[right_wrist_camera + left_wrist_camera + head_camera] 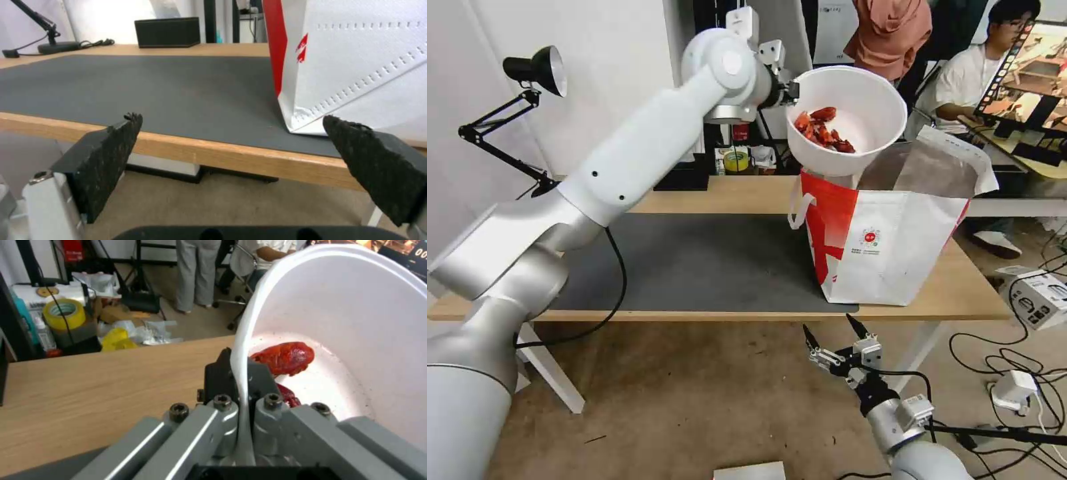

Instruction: Pick up the trash from the table and place it into the takeout bag.

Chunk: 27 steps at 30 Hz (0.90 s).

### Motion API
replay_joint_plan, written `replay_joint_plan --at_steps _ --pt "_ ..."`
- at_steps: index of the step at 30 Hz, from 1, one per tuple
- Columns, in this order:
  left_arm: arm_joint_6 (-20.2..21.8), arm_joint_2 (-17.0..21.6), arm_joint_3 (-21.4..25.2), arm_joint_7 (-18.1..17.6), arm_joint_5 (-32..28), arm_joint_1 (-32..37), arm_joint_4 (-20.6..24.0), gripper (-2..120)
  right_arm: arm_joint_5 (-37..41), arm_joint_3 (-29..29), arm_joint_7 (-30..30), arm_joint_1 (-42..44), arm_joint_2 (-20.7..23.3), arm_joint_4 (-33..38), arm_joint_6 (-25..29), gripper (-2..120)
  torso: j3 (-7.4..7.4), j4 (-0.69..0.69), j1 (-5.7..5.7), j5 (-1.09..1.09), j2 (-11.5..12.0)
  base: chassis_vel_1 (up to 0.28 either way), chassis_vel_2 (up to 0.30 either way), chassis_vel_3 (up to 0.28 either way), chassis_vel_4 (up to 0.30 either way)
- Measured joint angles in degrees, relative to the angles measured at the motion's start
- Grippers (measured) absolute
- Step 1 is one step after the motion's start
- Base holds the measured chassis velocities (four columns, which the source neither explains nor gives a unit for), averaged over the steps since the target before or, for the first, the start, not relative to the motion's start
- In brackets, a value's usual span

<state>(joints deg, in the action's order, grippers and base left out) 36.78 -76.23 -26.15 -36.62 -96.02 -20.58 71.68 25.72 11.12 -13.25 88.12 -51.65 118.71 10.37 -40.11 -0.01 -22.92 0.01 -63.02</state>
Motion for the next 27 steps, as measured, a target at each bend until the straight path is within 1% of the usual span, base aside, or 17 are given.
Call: replay_joint_plan --at_steps 4,7,9,10,12,13,15,17,19,27 --pt "-0.78 -0.91 -0.86 -0.09 0.71 0.24 -0.16 0 0.00 0.00 0.00 0.00 0.00 0.00 0.00 100 0.00 0.00 0.00 0.00 0.00 0.000 0.000 0.000 0.000" --pt "-1.91 -1.55 -1.66 0.18 1.83 0.79 -0.25 0 0.00 0.00 0.00 0.00 0.00 0.00 0.00 100 0.00 0.00 0.01 0.00 0.00 0.000 0.000 0.000 0.000" --pt "-3.38 -2.27 -2.32 0.27 3.27 1.57 -0.46 0 0.00 0.00 0.00 0.00 0.00 0.00 0.00 100 0.00 0.01 0.01 -0.01 0.00 0.000 0.000 0.000 0.000" --pt "-3.38 -2.27 -2.32 0.27 3.27 1.57 -0.46 0 0.00 0.00 0.00 0.00 0.00 0.00 0.00 100 0.00 0.01 0.01 -0.01 0.00 0.000 0.000 0.000 0.000" --pt "-5.70 -2.48 -3.50 1.22 5.68 2.55 -0.27 0 0.00 0.00 0.00 0.00 0.00 0.00 0.00 100 0.00 0.01 0.01 0.00 0.00 0.000 0.000 0.000 0.000" --pt "-5.70 -2.48 -3.50 1.22 5.68 2.55 -0.27 0 0.00 0.00 0.00 0.00 0.00 0.00 0.00 100 0.00 0.01 0.01 0.00 0.00 0.000 0.000 0.000 0.000" --pt "-7.14 -2.25 -4.65 2.65 7.79 3.24 0.48 0 0.00 0.00 0.00 0.01 0.00 0.00 0.00 100 0.00 0.01 0.01 0.00 0.00 0.000 0.000 0.000 0.000" --pt "-7.41 -2.18 -4.87 3.21 8.60 3.51 0.74 0 0.00 0.00 0.00 0.00 0.00 0.00 0.00 100 0.00 0.01 0.01 -0.01 0.00 0.000 0.000 0.000 0.000" --pt "-8.12 -2.22 -5.35 4.23 10.73 3.90 0.96 0 0.00 0.00 0.00 0.00 0.00 0.00 0.00 100 0.00 0.01 0.01 -0.01 0.00 0.000 0.000 0.000 0.000" --pt "-10.28 -3.12 -6.43 4.54 13.54 3.94 1.01 0 0.00 0.00 0.00 0.00 0.00 0.00 0.00 100 0.00 0.01 0.01 -0.01 0.00 0.000 0.000 0.000 0.000"
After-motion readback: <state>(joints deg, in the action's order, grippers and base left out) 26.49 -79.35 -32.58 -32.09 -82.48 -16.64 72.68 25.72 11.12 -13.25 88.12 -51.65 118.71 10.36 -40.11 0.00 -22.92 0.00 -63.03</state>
